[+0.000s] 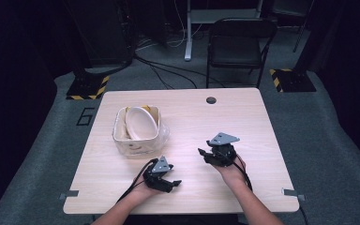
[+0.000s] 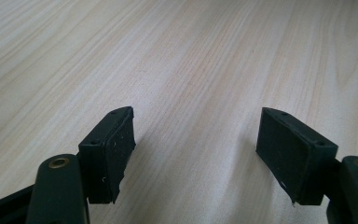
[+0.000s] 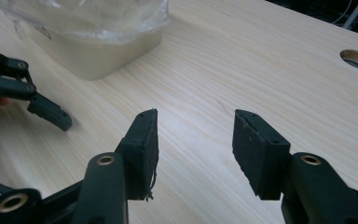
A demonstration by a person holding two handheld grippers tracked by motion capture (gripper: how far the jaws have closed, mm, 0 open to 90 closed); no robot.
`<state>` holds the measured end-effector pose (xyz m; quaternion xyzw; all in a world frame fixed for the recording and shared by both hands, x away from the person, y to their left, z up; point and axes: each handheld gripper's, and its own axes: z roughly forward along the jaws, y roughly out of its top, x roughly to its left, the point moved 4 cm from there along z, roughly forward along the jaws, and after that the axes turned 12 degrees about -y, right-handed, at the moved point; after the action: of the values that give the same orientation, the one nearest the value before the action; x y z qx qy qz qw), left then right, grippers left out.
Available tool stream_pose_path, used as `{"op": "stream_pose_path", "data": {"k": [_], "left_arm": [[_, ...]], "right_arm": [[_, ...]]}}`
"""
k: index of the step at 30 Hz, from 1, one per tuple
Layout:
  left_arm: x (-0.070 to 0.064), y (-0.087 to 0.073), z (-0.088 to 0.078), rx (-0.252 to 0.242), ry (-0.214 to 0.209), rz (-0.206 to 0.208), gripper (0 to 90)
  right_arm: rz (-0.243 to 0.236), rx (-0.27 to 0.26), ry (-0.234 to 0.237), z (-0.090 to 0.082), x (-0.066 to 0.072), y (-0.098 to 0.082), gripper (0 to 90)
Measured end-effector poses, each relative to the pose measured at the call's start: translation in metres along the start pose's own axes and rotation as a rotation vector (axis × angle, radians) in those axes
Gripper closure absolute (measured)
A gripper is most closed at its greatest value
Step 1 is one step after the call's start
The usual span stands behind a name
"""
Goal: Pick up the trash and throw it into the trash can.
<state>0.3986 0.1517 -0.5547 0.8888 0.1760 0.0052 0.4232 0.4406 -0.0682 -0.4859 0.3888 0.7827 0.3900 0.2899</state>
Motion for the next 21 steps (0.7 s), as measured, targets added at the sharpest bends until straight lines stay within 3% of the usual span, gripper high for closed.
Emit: {"op": "stream_pose_path", "data": {"k": [10, 18, 21], "left_arm": [[0.0, 0.0, 0.0, 0.0, 0.0, 0.0, 27.3], [0.0, 0.0, 0.0, 0.0, 0.0, 0.0, 27.3], [0.0, 0.0, 0.0, -0.001, 0.001, -0.001, 27.3]], "right_arm": [[-0.046, 0.041, 0.001, 0.004, -0.003, -0.025, 50.0], [-0.008, 0.069, 0.001, 0.007, -0.014, -0.033, 49.5], [-0.01, 0.106, -0.002, 0.009, -0.017, -0.04, 49.4]]}}
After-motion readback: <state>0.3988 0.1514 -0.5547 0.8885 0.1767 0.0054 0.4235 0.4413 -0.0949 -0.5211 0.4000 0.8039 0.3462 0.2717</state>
